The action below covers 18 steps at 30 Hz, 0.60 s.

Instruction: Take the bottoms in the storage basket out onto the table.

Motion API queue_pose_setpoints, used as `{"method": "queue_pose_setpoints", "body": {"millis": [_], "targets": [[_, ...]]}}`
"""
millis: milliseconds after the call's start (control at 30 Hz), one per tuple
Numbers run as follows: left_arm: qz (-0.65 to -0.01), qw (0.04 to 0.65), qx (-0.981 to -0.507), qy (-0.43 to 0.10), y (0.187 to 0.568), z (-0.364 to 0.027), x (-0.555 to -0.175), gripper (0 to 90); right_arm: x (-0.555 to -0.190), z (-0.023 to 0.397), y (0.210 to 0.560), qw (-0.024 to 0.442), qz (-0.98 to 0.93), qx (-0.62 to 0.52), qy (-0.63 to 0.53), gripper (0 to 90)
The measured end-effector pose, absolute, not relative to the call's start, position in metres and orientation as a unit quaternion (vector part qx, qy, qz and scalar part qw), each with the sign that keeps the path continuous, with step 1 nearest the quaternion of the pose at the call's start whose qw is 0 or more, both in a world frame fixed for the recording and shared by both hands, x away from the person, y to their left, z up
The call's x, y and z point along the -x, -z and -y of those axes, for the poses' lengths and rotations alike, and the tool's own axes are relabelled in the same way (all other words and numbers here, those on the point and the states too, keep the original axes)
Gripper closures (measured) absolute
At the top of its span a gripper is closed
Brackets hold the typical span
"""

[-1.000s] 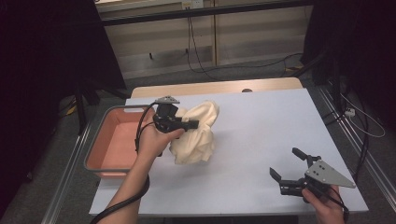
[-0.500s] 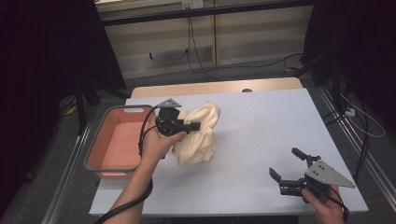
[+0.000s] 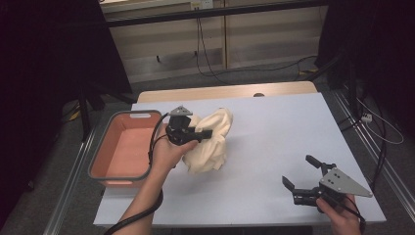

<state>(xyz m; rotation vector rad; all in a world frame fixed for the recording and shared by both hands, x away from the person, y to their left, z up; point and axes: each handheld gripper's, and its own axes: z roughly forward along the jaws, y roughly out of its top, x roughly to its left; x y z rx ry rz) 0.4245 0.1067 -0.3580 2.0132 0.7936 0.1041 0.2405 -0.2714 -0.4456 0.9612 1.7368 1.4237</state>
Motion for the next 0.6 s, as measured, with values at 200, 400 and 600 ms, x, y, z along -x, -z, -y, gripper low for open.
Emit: {"method": "queue_pose_setpoints", "body": {"millis": [200,400,600], "targets": [[-0.325,0.473,-0.818,-0.044,0.3616,-0.1064,-0.4246,71.1,-0.2405,0.2712,0.4457,0.342,-0.669,-0.37,-0.546,0.5],[-0.324,0.474,-0.817,-0.045,0.3634,-0.1059,-0.4236,70.4,-0.2404,0.2711,0.4458,0.342,-0.669,-0.37,-0.546,0.5],[-0.327,0.474,-0.817,-0.043,0.3667,-0.1052,-0.4235,69.4,-0.2403,0.2708,0.4458,0.342,-0.669,-0.37,-0.547,0.5]]}}
